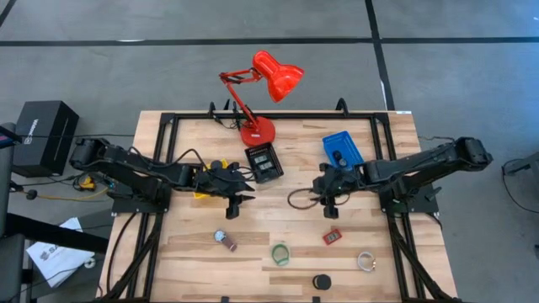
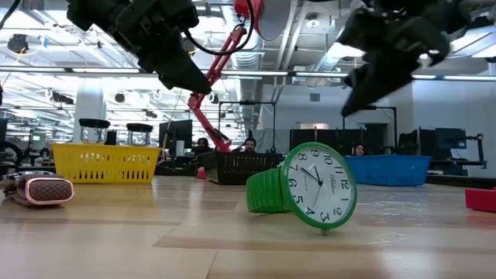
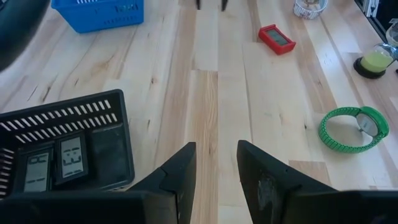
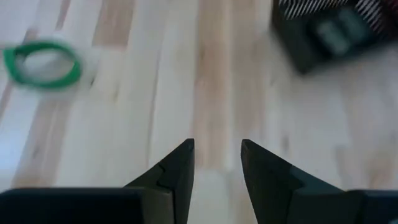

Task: Pick & Place Office items
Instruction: Put the white wrist watch into the blue bin

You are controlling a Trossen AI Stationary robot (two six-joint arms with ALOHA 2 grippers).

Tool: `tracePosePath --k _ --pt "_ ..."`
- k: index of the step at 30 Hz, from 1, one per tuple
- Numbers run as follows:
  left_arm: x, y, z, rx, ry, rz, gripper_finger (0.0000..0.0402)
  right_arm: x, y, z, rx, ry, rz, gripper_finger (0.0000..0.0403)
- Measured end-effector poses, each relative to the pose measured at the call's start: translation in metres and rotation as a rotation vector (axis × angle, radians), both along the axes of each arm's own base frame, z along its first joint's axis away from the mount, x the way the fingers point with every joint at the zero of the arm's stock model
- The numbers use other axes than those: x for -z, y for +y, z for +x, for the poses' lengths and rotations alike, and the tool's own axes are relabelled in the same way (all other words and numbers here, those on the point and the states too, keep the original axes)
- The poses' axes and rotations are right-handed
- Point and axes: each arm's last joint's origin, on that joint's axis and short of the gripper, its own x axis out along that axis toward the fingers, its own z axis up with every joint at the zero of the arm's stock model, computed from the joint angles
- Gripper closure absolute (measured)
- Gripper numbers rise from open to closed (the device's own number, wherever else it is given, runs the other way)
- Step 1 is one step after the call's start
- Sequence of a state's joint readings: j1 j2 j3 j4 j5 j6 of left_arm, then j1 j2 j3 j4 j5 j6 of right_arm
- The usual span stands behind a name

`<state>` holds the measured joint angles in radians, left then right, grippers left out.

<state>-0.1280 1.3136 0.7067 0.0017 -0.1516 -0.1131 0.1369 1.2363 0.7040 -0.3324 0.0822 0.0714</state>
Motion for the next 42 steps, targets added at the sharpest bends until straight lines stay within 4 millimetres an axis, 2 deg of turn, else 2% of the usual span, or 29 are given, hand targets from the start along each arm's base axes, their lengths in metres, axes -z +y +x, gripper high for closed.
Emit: tracePosePath --k 6,13,21,27,32,42 --pt "0.000 0.000 0.000 0.001 -0.004 0.000 0.0292 -0.002 0.022 -0.023 0.103 0.244 0.112 0.0280" --pt "-0.001 0.000 0.001 0.000 -0.016 -0.002 0.0291 -0.005 0.059 -0.053 0.199 0.491 0.238 0.0280" --pt "-0.002 0.000 0.001 0.000 -0.023 -0.003 0.0291 -0.004 0.106 -0.081 0.278 0.608 0.405 0.0280" --pt "-0.002 0.000 0.002 0.000 -0.030 -0.004 0.0291 -0.004 0.130 -0.099 0.334 0.635 0.474 0.0280" --pt "-0.003 0.000 0.002 0.000 -0.039 -0.005 0.0291 0.005 0.141 -0.106 0.323 0.661 0.411 0.0280" --pt "-0.004 0.000 0.003 0.000 -0.051 -0.007 0.0291 0.035 0.159 -0.096 0.318 0.747 0.361 0.0280"
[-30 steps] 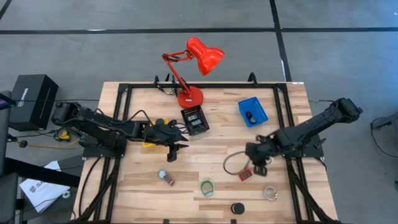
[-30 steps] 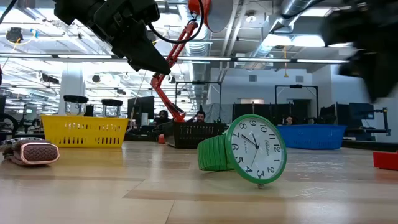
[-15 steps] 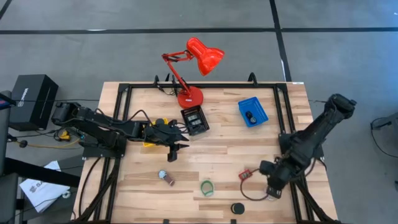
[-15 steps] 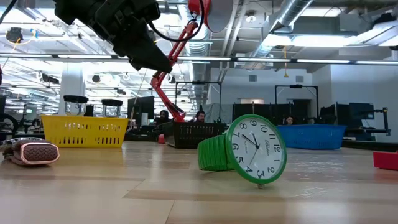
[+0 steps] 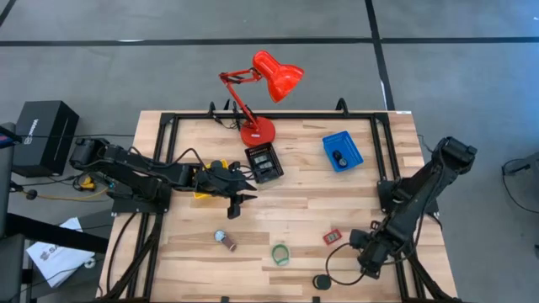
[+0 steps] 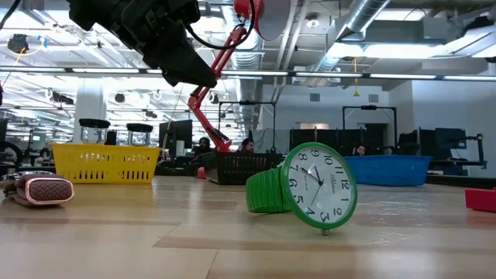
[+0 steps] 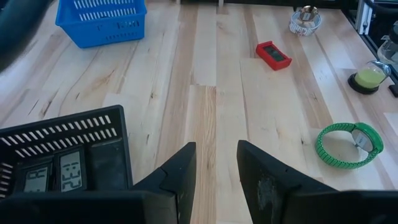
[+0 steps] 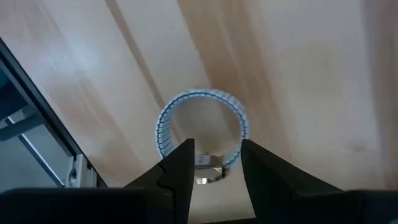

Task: Pick & Place Office items
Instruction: Put the white wrist watch into the blue bin

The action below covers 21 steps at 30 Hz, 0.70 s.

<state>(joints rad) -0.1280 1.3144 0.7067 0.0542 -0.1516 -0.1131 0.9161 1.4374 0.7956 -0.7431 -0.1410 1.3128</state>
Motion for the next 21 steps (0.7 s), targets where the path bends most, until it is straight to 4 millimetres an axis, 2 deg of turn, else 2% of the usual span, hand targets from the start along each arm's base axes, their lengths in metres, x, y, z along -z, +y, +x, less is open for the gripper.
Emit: tracePosePath --k 11,21 --pt "-0.001 0.000 0.001 0.000 -0.014 -0.002 0.0292 0.016 0.005 0.003 -0.015 0.045 -0.037 0.0280" --pt "-0.002 0.000 0.001 0.000 -0.024 -0.003 0.0292 -0.001 -0.001 0.002 -0.020 -0.007 0.006 0.0280"
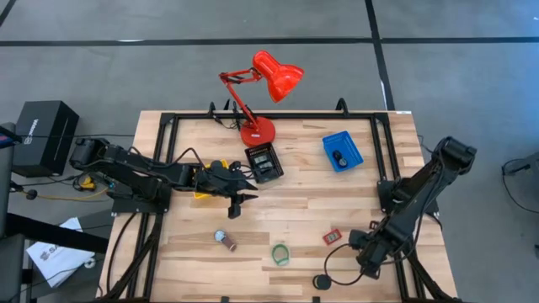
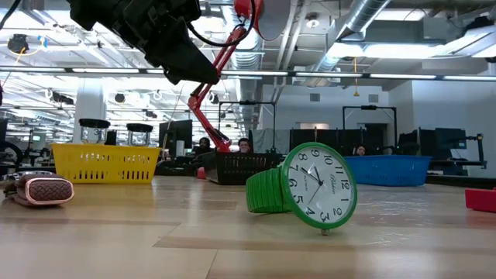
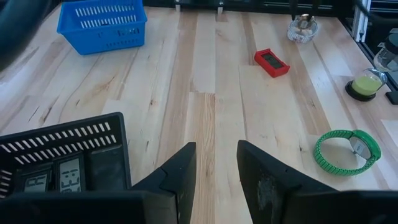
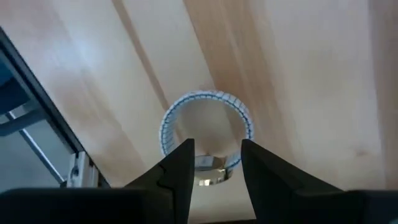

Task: Pick & Place Office items
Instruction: Put the white wrist watch into the blue bin

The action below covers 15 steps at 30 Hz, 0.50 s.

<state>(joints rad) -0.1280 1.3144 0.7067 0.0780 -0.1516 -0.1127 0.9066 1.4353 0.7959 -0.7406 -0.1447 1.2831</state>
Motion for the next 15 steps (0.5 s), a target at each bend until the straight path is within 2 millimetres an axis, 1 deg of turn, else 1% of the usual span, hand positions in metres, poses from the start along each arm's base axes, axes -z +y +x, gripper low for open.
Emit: tracePosePath --k 5,15 --pt "0.000 0.000 0.000 0.000 -0.002 0.000 0.0292 0.003 -0.003 -0.001 0.006 -0.007 -0.070 0.0280" --pt "-0.001 0.000 0.000 0.000 -0.007 -0.001 0.0291 0.032 0.008 0.002 -0.022 0.123 -0.090 0.0280"
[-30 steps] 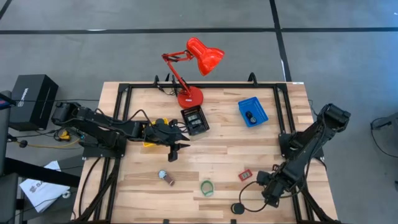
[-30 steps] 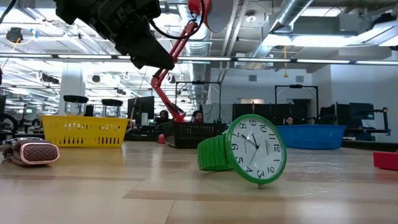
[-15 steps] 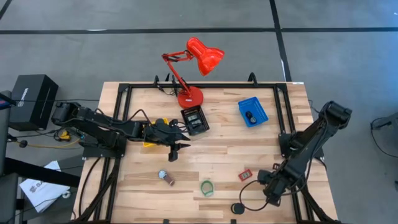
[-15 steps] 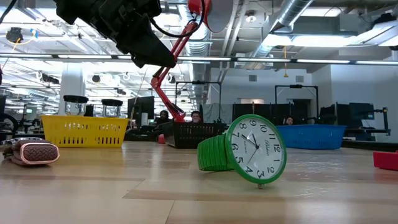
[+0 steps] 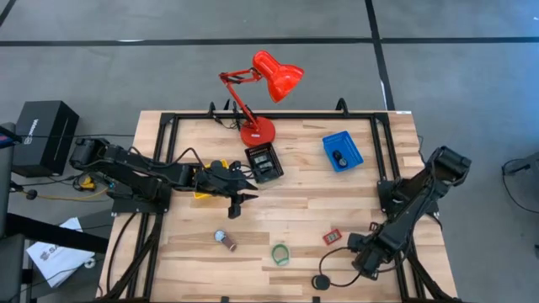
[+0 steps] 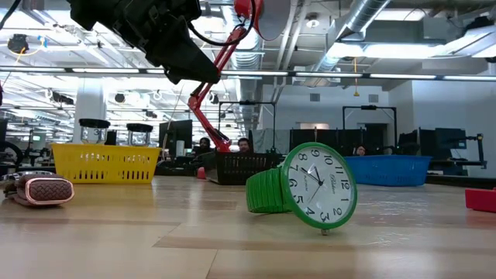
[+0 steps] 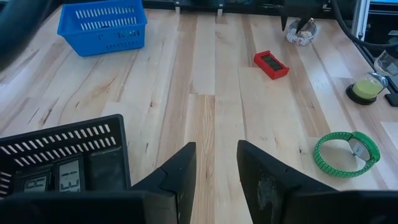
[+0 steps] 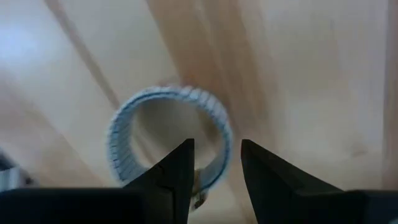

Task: Pick & Place Office items
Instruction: Put the white wrist watch into the blue bin

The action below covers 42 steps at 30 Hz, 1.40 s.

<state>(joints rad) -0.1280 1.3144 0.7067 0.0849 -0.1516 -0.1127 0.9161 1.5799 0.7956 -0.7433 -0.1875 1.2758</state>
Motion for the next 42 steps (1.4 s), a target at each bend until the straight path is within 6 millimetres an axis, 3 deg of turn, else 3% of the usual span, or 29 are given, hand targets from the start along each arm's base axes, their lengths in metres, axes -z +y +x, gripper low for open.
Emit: tracePosePath --k 6,11,15,21,29,34,42 --pt "0.000 0.000 0.000 0.000 -0.002 0.000 0.0291 0.018 0.002 0.001 0.000 0.073 -0.064 0.0280" --pt "-0.001 0.000 0.000 0.000 -0.008 -0.001 0.0291 0.021 -0.002 0.008 0.031 0.132 -0.039 0.0284" --pt "-0.001 0.000 0.000 0.000 -0.008 -0.001 0.0291 0.013 -0.009 0.011 0.033 0.104 -0.016 0.0313" --pt "-0.001 0.000 0.001 0.000 -0.011 -0.001 0.0291 -0.003 -0.022 0.009 0.052 0.063 -0.061 0.0389" --pt "-0.001 0.000 0.001 0.000 -0.014 -0.002 0.0292 -0.027 -0.028 0.004 0.053 -0.029 -0.007 0.0387" --pt "-0.001 0.000 0.001 0.000 -0.014 -0.002 0.0292 -0.047 -0.039 -0.001 0.038 -0.164 -0.036 0.0393" --pt "-0.001 0.000 0.001 0.000 -0.014 -0.002 0.0292 -0.081 -0.066 -0.002 -0.062 -0.604 -0.271 0.0397"
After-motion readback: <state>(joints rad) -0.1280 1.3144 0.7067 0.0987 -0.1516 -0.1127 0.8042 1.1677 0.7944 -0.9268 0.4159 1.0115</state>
